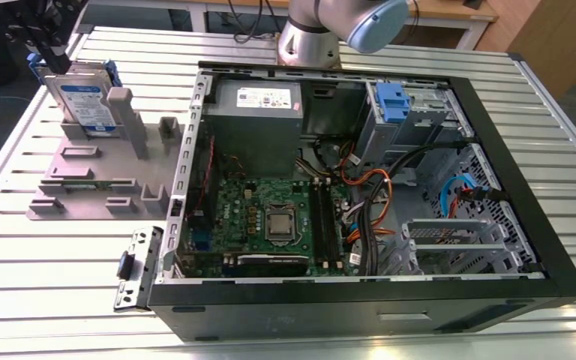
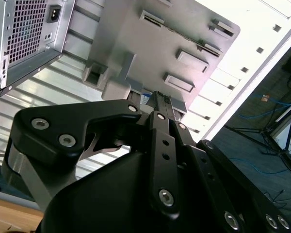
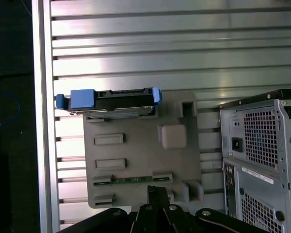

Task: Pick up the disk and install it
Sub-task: 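Reach for the disk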

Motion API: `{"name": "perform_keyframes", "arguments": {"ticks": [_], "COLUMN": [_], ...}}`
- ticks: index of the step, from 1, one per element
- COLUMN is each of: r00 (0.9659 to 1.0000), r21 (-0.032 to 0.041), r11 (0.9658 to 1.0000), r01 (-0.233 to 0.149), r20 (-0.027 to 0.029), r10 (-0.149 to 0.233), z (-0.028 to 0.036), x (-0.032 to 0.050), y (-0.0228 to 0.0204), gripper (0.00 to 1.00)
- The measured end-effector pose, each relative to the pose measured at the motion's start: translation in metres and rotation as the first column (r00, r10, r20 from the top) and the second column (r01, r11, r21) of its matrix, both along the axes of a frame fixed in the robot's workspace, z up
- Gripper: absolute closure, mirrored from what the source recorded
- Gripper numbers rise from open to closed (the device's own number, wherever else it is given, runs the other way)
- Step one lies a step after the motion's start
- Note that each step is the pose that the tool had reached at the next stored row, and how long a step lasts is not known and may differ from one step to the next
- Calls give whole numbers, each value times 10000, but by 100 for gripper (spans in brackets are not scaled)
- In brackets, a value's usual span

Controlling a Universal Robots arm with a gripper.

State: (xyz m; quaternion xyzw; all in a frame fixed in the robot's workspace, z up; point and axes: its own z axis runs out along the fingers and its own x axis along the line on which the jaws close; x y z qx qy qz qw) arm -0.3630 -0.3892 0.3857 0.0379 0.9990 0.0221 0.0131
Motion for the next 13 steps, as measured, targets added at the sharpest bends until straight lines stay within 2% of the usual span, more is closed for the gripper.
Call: {"name": "perform_keyframes", "arguments": {"ticks": [13], "r00": [10000], "r21": [0], "r11": [10000], "r01": [0], "r20": [0], "r10": [0], "z": [-8], "x": [-1], "y": [31], "gripper": [90]}}
